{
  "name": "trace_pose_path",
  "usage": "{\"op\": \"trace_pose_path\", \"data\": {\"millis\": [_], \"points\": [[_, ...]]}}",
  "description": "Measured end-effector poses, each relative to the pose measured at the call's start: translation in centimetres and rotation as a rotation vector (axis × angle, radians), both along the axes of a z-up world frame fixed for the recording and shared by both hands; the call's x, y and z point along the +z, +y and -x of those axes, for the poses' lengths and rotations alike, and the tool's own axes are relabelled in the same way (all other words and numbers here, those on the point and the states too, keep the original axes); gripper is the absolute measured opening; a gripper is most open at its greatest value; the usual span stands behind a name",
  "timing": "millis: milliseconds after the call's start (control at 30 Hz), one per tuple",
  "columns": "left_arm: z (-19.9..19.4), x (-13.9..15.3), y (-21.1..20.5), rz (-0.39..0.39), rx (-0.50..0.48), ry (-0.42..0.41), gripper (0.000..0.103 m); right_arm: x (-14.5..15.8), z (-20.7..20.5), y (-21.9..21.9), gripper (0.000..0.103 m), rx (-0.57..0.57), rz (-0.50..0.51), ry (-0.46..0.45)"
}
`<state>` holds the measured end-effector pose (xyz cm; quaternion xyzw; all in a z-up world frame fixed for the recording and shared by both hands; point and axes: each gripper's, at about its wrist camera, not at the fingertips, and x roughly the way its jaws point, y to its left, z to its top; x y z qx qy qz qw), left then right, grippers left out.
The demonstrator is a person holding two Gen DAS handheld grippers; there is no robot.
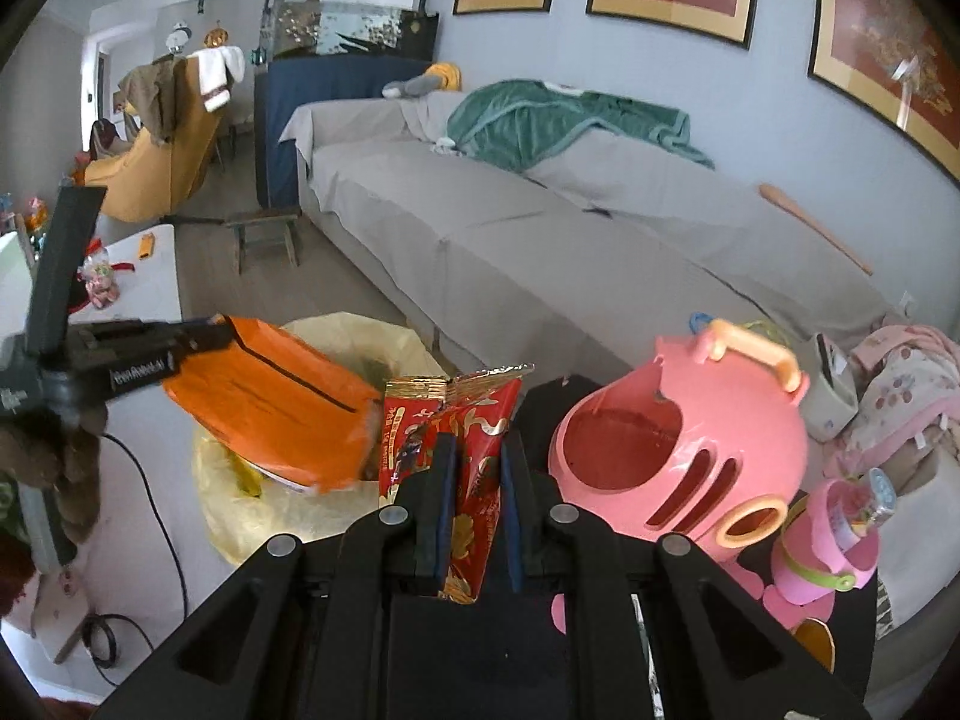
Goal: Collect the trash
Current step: 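Carry the orange bag and red wrapper to the yellow trash bag and release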
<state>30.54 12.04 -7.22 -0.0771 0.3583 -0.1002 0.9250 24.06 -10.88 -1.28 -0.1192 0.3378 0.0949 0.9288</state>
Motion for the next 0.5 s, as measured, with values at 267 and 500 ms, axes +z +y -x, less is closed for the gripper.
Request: {"op": "trace_pose_path", "data": {"millis": [267,500], "points": [[-1.6,-2.1,1.1,0.147,-0.070,0.048,0.034,-0.7,-3.7,3.0,0.013,0.062,-0.024,0.029],[-0.3,-0.6,6.1,0.231,0.038,0.023,0.042,-4.1,-7.6,9.0,0.013,0.189,-0.066,0.143]]}}
